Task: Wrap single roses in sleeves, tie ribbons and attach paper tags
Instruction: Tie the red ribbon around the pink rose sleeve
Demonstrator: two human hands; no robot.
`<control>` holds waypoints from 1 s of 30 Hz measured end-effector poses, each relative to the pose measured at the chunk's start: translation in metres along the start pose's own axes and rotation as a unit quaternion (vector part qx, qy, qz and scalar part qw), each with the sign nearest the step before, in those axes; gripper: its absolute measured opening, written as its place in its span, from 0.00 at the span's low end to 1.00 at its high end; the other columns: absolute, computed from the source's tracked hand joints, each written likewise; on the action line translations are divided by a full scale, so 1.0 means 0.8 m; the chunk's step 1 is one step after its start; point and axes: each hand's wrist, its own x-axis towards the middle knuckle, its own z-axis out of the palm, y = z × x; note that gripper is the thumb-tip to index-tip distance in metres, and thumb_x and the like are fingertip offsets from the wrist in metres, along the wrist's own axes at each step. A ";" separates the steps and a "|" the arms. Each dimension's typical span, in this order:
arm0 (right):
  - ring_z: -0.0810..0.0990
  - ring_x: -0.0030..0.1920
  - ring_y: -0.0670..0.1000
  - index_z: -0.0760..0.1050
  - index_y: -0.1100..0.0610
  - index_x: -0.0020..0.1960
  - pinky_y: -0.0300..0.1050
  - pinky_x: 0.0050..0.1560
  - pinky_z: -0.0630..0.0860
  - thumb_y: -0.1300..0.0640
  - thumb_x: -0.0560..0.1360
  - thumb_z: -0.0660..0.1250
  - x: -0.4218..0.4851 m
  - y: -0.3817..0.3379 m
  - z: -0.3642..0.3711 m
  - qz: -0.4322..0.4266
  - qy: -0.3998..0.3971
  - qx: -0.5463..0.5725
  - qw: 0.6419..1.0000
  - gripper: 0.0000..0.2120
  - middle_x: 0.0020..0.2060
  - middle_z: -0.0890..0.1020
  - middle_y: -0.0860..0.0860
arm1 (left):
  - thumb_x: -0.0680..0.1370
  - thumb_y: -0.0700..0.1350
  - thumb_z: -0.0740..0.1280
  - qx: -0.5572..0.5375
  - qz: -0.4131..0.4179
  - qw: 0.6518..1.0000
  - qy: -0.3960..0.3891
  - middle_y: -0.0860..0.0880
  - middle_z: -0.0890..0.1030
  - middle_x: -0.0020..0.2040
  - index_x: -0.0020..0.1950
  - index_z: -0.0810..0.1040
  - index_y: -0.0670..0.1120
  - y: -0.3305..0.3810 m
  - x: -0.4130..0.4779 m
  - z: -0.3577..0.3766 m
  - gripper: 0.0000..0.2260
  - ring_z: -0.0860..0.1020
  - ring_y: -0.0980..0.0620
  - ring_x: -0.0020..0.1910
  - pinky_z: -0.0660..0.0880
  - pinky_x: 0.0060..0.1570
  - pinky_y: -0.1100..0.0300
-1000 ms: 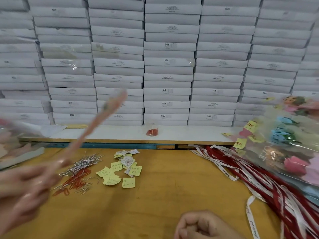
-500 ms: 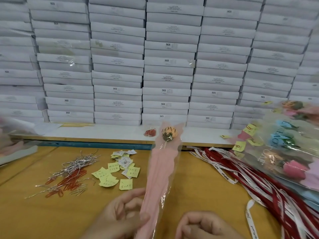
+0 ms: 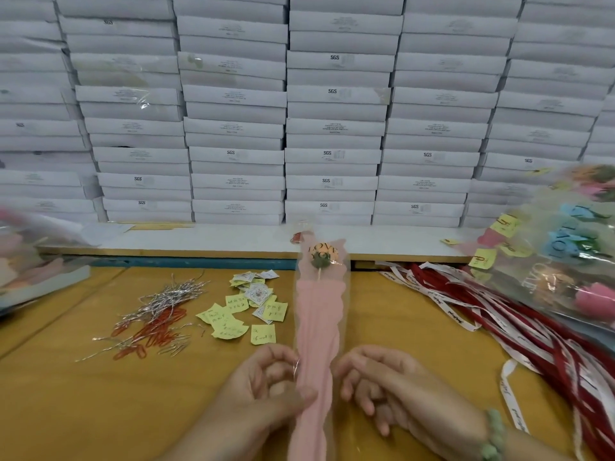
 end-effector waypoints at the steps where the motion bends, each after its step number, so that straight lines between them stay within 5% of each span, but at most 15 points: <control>1: 0.73 0.28 0.44 0.77 0.66 0.52 0.34 0.23 0.71 0.51 0.71 0.67 -0.002 0.001 -0.001 -0.002 -0.005 0.001 1.000 0.18 0.35 0.80 0.54 | 0.60 0.26 0.73 0.007 0.000 1.000 0.003 0.36 0.75 0.42 0.50 0.72 0.36 0.000 0.000 0.001 0.22 0.69 0.42 0.43 0.74 0.34 0.58; 7: 0.72 0.28 0.42 0.78 0.62 0.45 0.34 0.25 0.70 0.56 0.70 0.69 -0.007 0.007 0.004 -0.013 -0.003 0.038 0.999 0.09 0.35 0.79 0.53 | 0.56 0.33 0.78 0.025 -0.002 1.000 -0.010 0.37 0.77 0.45 0.50 0.73 0.38 -0.001 -0.003 0.001 0.26 0.72 0.41 0.46 0.77 0.43 0.53; 12: 0.72 0.27 0.43 0.73 0.64 0.50 0.35 0.23 0.68 0.57 0.68 0.69 -0.007 0.009 0.008 -0.023 0.032 0.088 0.995 0.14 0.35 0.75 0.54 | 0.56 0.35 0.82 0.059 -0.008 0.997 -0.041 0.36 0.76 0.48 0.47 0.76 0.43 -0.003 -0.003 -0.007 0.24 0.72 0.39 0.48 0.72 0.56 0.44; 18: 0.73 0.27 0.43 0.73 0.66 0.54 0.34 0.25 0.71 0.60 0.69 0.68 -0.009 0.009 0.007 -0.039 0.002 0.080 0.996 0.16 0.29 0.73 0.51 | 0.59 0.39 0.83 0.101 -0.012 0.991 -0.090 0.36 0.77 0.52 0.51 0.75 0.42 -0.001 -0.006 -0.009 0.25 0.75 0.39 0.49 0.69 0.57 0.41; 21: 0.74 0.29 0.43 0.74 0.65 0.54 0.34 0.27 0.73 0.60 0.70 0.68 -0.010 0.010 0.007 -0.046 -0.013 0.067 0.997 0.15 0.30 0.75 0.50 | 0.64 0.41 0.81 0.063 0.002 0.996 -0.057 0.43 0.80 0.42 0.42 0.80 0.45 -0.002 -0.003 -0.004 0.12 0.79 0.48 0.40 0.79 0.43 0.57; 24: 0.75 0.31 0.43 0.75 0.64 0.55 0.34 0.28 0.74 0.61 0.70 0.68 -0.010 0.010 0.007 -0.049 -0.022 0.057 0.997 0.15 0.33 0.77 0.49 | 0.71 0.41 0.73 -0.022 -0.021 0.999 -0.037 0.44 0.79 0.32 0.41 0.77 0.38 -0.002 -0.001 0.000 0.08 0.78 0.54 0.28 0.75 0.27 0.65; 30: 0.76 0.32 0.45 0.70 0.72 0.58 0.36 0.29 0.74 0.62 0.70 0.68 -0.009 0.009 0.008 -0.048 -0.036 0.022 0.998 0.21 0.35 0.75 0.53 | 0.57 0.46 0.84 -0.044 -0.035 0.995 -0.081 0.42 0.80 0.34 0.41 0.81 0.38 -0.003 0.004 -0.010 0.21 0.80 0.51 0.31 0.78 0.31 0.62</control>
